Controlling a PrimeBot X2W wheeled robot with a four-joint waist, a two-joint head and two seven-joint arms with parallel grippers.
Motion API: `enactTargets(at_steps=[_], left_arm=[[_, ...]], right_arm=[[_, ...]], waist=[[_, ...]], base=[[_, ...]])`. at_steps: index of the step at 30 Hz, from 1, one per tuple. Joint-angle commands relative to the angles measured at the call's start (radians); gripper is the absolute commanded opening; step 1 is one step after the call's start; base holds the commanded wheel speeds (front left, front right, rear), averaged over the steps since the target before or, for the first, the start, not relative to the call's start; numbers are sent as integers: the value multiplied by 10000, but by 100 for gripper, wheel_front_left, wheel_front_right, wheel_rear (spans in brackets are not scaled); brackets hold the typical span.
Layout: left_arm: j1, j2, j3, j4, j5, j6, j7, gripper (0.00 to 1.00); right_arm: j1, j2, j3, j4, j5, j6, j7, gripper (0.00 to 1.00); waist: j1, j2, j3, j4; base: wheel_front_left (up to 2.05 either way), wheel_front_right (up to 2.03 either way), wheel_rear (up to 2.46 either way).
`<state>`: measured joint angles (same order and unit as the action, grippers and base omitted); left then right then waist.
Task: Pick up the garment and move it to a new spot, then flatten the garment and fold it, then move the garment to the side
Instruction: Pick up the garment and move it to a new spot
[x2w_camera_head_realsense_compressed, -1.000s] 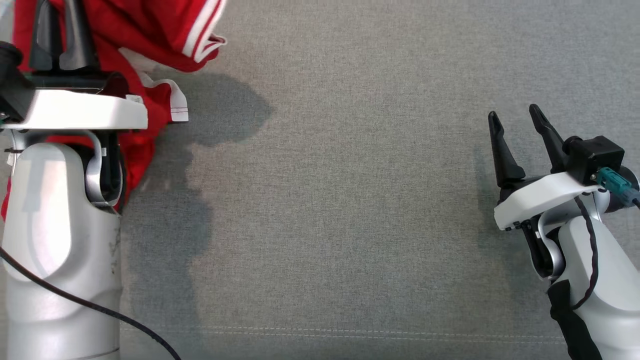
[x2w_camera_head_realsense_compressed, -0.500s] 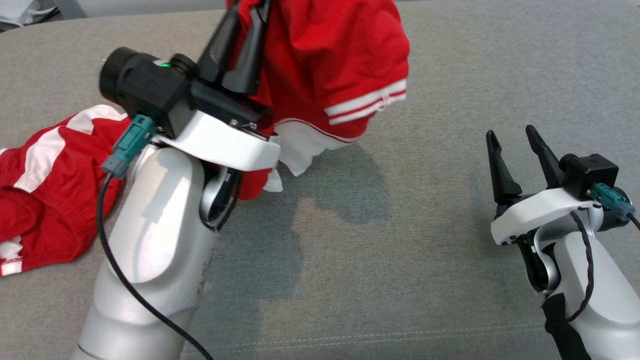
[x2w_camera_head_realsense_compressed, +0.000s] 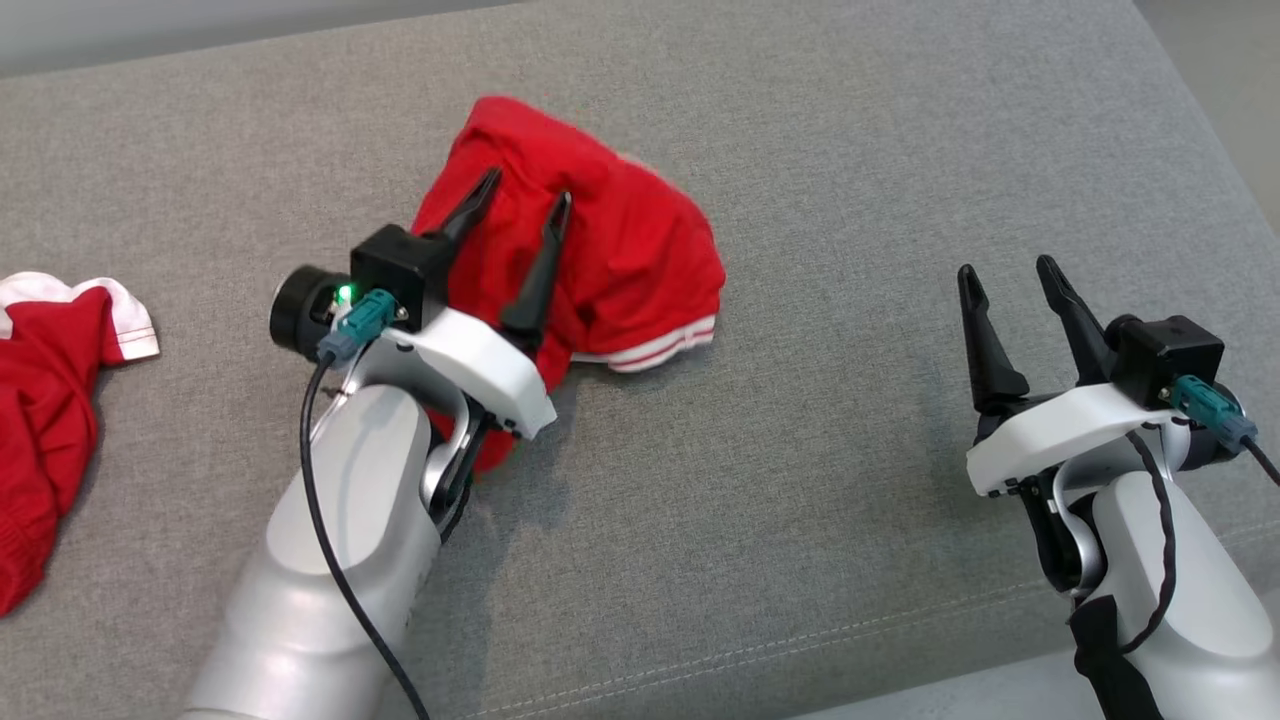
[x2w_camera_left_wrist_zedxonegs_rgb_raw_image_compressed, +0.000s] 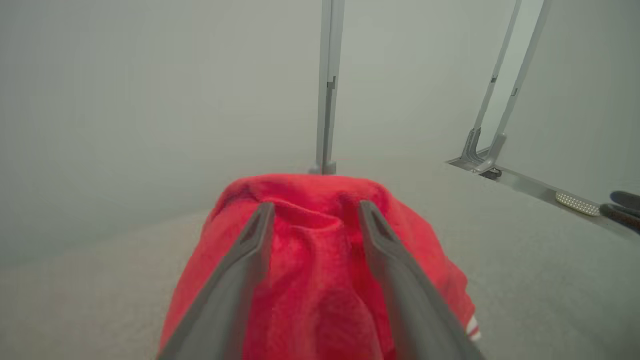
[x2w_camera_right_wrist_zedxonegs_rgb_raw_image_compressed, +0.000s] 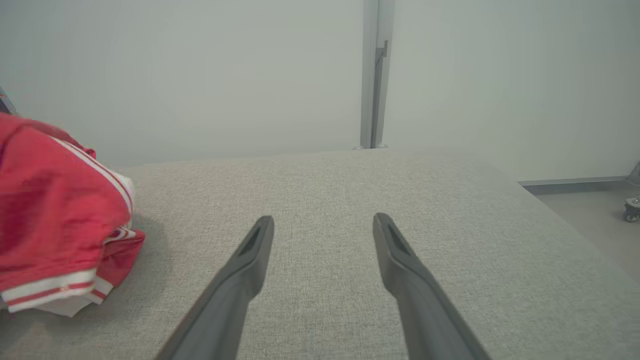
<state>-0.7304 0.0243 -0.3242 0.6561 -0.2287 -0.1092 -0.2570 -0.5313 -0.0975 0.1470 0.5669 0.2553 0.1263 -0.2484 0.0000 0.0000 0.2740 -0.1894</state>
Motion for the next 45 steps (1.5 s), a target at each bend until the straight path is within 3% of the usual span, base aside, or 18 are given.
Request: enactTargets(at_steps=[1,17,29,45], left_arm=[[94,261,271,-14,-61,-46,-47,100],[2582,471,2607,-1229,409,342,-47,100],[5009,458,4085,-2540,976,268,-47,100],[6309,270,4481,-3469,1086,368,-47,100]], right_arm=[[148,22,163,-221,99,44,-134,100],[583,-168,-55,-389,23,44,-134,100],[1265,-233,-22,-301,27,44,-134,100],[1692,-243,-12,-316,64,44,-134,100]], waist=[[0,0,-83,-32],[0,0,-1322,1104],[0,0,-2380,1571],[0,0,-2550,1493]], base=[[0,0,0],[0,0,0],[0,0,0],[0,0,0]])
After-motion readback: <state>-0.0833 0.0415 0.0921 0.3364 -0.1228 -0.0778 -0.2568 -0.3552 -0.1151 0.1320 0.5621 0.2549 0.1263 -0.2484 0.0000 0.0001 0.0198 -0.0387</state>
